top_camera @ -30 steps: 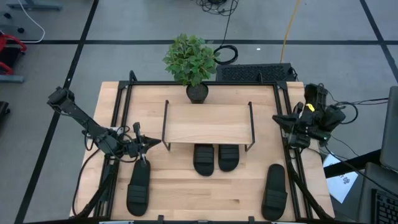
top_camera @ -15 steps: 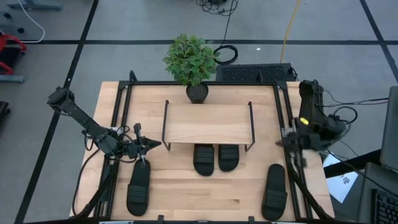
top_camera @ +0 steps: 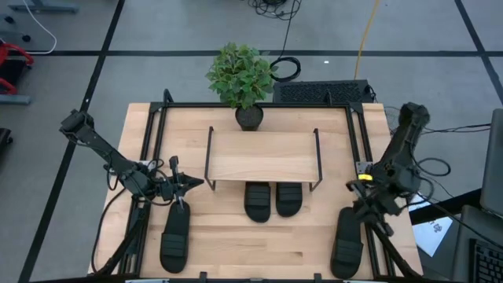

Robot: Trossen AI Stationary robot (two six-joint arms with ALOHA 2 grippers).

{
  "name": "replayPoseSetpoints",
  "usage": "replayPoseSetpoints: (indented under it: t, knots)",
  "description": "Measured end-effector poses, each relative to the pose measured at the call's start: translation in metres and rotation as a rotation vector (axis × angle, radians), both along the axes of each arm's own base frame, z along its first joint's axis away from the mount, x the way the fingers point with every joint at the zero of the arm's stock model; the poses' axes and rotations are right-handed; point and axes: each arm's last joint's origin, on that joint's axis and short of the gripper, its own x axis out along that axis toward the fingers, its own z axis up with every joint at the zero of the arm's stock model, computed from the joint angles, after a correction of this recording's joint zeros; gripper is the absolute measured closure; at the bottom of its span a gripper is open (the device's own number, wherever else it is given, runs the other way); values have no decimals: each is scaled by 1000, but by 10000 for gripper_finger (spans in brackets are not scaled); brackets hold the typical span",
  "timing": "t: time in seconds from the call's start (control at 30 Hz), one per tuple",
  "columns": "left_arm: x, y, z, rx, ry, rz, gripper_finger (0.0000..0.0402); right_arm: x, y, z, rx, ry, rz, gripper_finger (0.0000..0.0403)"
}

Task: Pick and place slides into the shelf
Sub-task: Put the black slides on the shelf

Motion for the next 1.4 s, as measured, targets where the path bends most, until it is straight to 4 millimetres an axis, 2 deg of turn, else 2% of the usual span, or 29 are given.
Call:
replayPoseSetpoints:
  t: [0.1,0.23,0.37,0.5,0.63,0.73,0.9,1.13,1.4]
  knots:
    - [0,0,0,-7,-1,0,400,15,-5,-5,29,64,-88,403]
    - [0,0,0,-14,2,0,394,32,-14,-10,82,173,-102,403]
    - [0,0,-1,-15,4,0,393,48,-19,-4,111,288,-173,403]
    - [0,0,-2,-7,19,1,400,58,-24,8,99,486,-269,403]
    - [0,0,-5,-2,40,2,395,57,-25,26,90,637,-317,403]
    - [0,0,-6,-2,46,2,392,55,-26,42,122,657,-317,403]
    - [0,0,-7,-4,56,3,400,47,-23,58,219,748,-219,388]
    - [0,0,-7,-12,59,4,390,40,-26,39,370,1110,-340,348]
    - [0,0,-7,-17,57,4,395,45,-19,30,392,1271,-327,277]
